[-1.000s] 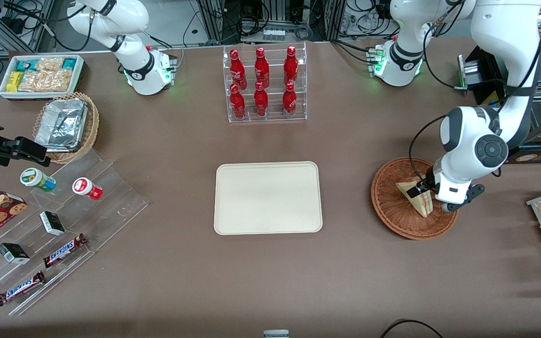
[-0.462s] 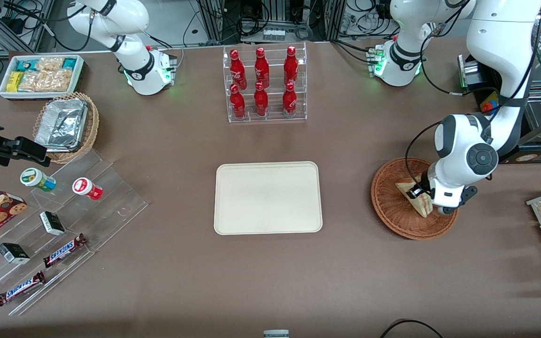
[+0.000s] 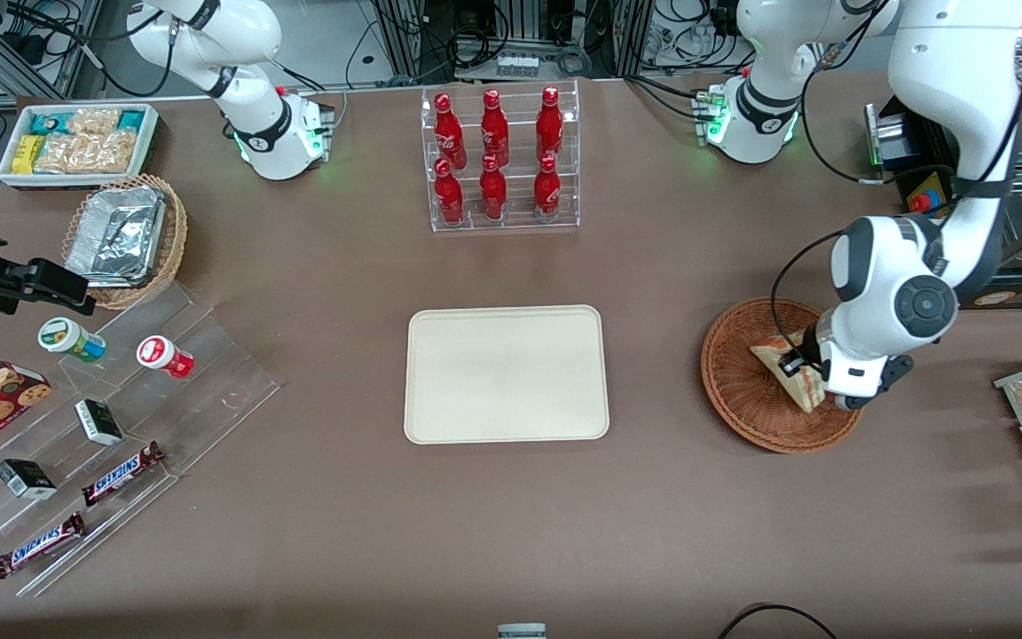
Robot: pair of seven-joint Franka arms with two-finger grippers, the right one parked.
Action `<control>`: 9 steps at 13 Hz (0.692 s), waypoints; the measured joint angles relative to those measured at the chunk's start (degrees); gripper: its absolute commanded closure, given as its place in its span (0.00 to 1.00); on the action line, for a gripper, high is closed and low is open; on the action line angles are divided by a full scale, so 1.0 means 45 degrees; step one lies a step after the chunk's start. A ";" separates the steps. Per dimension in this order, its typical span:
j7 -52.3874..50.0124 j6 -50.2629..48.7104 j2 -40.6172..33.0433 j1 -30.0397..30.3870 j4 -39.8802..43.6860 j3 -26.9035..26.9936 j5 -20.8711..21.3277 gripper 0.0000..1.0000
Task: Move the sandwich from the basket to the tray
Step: 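Close the left gripper on the sandwich and lift it from the basket, then carry the held sandwich with the left gripper over the cream tray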
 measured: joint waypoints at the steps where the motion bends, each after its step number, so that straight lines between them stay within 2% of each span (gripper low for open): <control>1: 0.0106 -0.0990 -0.0103 -0.0039 0.0675 -0.0055 0.0265 1.00; 4: 0.0430 -0.3363 -0.0359 -0.0790 0.2631 -0.0301 0.0427 1.00; 9: 0.0400 -0.3629 -0.0018 -0.3248 0.3652 -0.0660 0.0317 1.00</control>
